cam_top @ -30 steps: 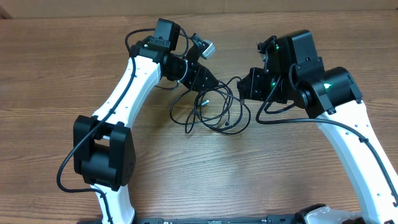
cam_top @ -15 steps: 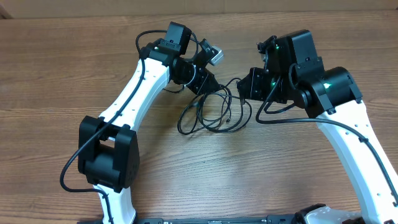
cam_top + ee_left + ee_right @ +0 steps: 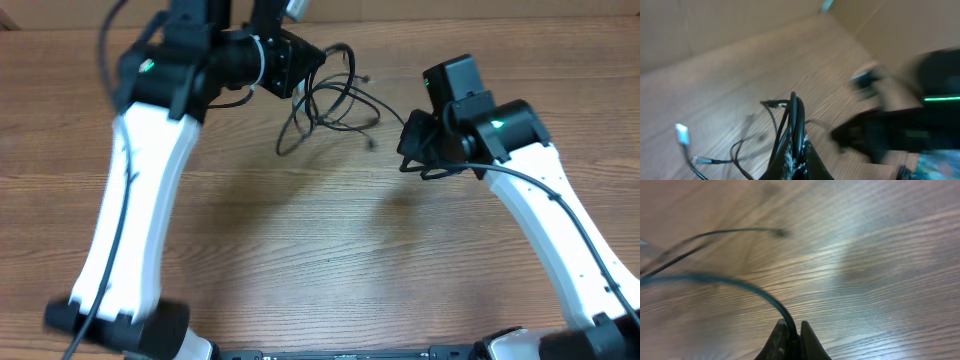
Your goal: Untangle cables
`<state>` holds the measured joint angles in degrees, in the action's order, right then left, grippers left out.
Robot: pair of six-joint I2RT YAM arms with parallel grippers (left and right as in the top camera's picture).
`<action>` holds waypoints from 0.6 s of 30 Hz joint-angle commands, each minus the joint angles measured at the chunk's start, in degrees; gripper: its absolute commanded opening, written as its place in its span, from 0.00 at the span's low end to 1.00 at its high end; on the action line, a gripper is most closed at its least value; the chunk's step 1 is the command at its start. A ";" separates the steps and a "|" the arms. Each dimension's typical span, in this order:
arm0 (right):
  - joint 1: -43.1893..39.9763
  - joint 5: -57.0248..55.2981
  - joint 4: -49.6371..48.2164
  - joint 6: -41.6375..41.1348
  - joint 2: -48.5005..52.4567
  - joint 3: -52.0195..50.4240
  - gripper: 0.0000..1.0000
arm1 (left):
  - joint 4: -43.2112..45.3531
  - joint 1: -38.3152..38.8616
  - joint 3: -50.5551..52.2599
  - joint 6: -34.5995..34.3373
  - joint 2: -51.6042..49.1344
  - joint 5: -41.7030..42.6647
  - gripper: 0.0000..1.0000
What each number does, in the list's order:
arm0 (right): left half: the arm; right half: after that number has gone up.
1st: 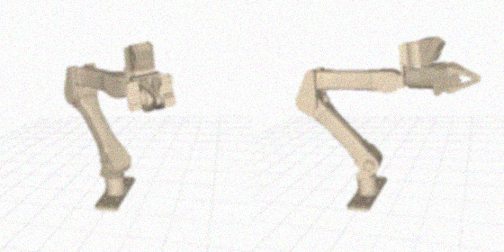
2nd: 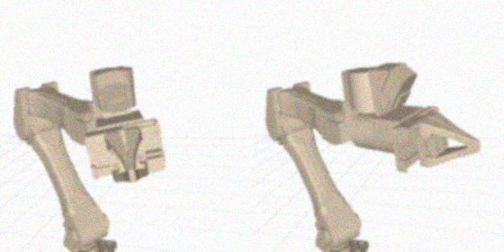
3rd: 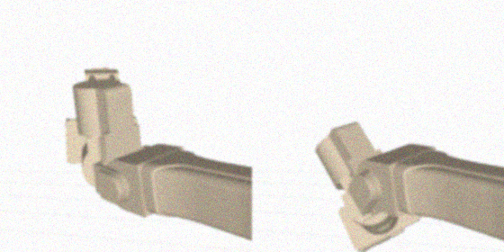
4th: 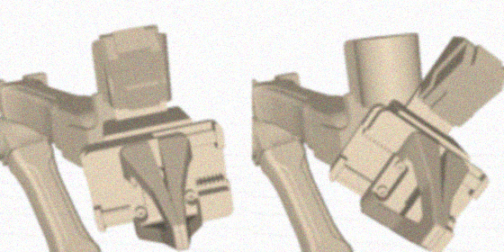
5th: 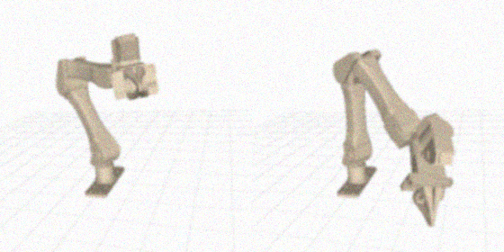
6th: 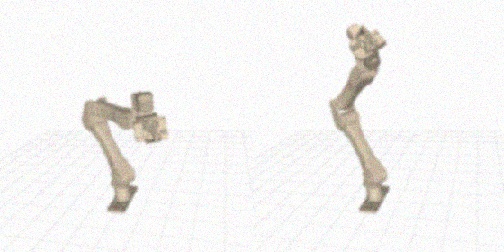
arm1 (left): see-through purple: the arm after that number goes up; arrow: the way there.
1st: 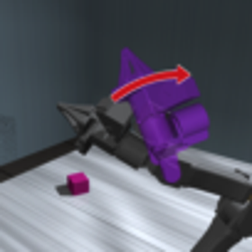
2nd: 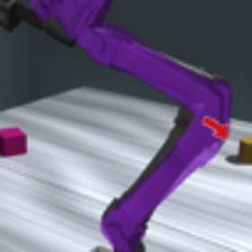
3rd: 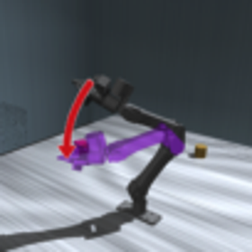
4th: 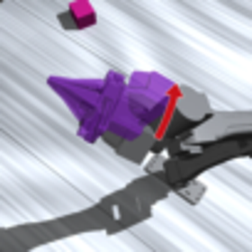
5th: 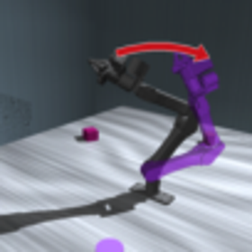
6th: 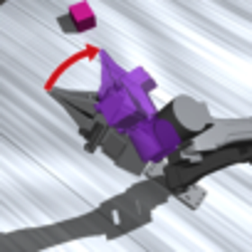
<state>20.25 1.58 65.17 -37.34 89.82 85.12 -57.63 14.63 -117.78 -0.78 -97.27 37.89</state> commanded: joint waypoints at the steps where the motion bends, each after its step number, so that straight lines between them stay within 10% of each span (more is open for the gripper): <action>1: -0.44 -2.21 -1.84 -1.27 1.66 -2.97 0.04 | 0.76 -0.98 -0.98 -4.72 3.85 0.44 0.04; 18: -12.39 0.26 -7.78 1.60 2.80 -17.55 0.03 | 9.84 -12.44 -1.01 -9.38 9.57 2.60 0.04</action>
<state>8.64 1.32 57.89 -36.67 92.29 69.52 -49.32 2.61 -118.13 -10.41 -89.23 39.03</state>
